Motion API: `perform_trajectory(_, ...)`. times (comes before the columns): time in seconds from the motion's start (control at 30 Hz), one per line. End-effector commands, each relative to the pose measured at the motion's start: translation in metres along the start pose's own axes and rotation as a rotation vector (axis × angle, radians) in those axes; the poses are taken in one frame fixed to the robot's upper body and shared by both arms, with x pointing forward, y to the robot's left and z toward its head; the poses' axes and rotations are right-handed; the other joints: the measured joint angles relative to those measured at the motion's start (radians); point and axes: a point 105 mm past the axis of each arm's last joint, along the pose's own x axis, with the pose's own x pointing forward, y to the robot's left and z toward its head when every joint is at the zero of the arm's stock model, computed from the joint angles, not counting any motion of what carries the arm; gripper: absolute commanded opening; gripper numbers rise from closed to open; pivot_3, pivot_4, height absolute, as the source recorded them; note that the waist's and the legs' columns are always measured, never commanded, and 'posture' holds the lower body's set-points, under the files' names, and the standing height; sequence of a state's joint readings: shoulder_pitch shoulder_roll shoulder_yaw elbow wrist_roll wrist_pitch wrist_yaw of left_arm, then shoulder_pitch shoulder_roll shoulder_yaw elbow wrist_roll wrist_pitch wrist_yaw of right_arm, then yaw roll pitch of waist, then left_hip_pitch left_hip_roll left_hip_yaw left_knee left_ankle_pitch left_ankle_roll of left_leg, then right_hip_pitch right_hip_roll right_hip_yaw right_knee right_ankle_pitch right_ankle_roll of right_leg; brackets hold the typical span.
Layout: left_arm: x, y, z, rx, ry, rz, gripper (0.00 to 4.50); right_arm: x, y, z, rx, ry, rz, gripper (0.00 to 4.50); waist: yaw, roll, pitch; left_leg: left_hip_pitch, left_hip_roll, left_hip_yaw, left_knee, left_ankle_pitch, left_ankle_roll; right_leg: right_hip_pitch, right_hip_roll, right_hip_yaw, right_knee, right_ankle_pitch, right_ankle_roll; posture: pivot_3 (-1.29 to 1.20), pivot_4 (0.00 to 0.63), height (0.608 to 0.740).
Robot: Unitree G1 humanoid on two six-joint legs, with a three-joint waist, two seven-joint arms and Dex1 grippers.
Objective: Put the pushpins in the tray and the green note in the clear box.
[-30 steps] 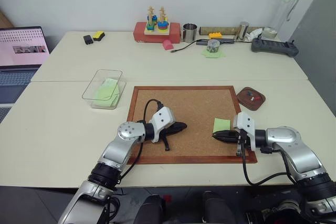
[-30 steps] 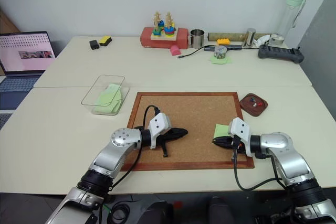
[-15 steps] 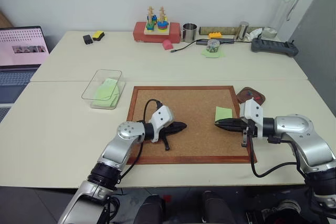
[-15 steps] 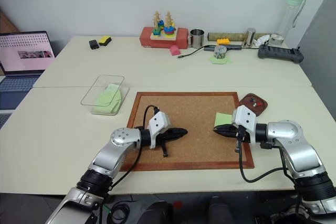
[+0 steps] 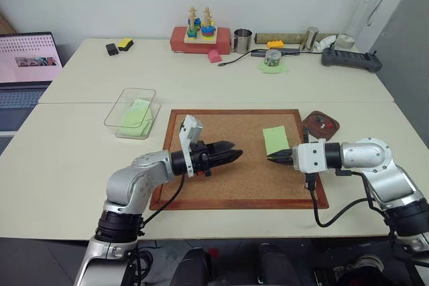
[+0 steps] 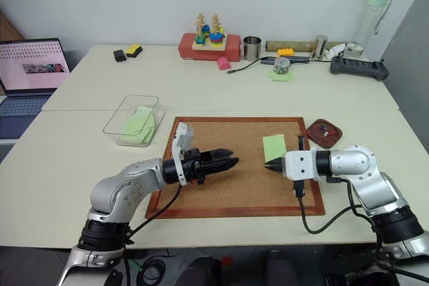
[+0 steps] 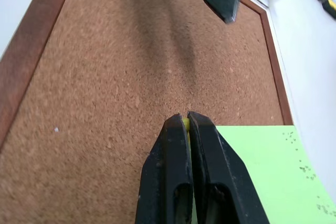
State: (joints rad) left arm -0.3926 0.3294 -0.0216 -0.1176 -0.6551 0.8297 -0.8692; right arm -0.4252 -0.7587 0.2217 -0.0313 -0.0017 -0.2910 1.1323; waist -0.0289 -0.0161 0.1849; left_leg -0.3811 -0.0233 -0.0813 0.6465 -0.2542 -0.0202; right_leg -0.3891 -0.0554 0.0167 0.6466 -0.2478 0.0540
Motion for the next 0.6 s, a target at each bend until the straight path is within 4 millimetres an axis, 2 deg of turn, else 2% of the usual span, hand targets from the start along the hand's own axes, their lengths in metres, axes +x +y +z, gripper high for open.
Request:
perform_trajectory(0.03, 0.011, -0.008, 0.01, 0.005, -0.037, -0.023, 3.28, 0.001, -0.005, 0.011, -0.166, -0.023, 0.017, 0.0, 0.001, 0.0, 0.0, 0.0, 0.0, 0.0, 0.0, 0.0, 0.0, 0.0, 0.0, 0.0, 0.0, 0.0, 0.0, 0.0, 0.15, 0.74)
perform_trajectory(0.13, 0.02, -0.005, 0.007, 0.008, -0.039, -0.015, 3.84, 0.003, -0.006, 0.018, -0.214, -0.05, 0.022, 0.0, 0.001, 0.0, 0.0, 0.0, 0.0, 0.0, 0.0, 0.0, -0.001, 0.0, 0.0, 0.0, 0.0, 0.0, 0.0, 0.0, 0.15, 0.74)
perform_trajectory(0.47, 0.042, -0.009, 0.005, -0.008, -0.065, -0.053, 3.84, 0.007, -0.007, 0.028, -0.258, -0.098, 0.03, 0.0, 0.001, 0.0, 0.0, 0.0, 0.0, 0.0, 0.0, 0.001, -0.001, 0.0, 0.0, 0.001, 0.0, 0.0, 0.0, 0.0, 0.15, 0.74)
perform_trajectory(0.6, 0.048, -0.01, 0.007, -0.013, -0.083, -0.067, 3.19, 0.008, -0.006, 0.028, -0.259, -0.1, 0.036, 0.0, 0.002, 0.0, 0.0, 0.0, 0.0, 0.0, 0.0, 0.001, -0.001, 0.0, 0.0, 0.001, 0.0, 0.0, 0.0, 0.0, 0.15, 0.74)
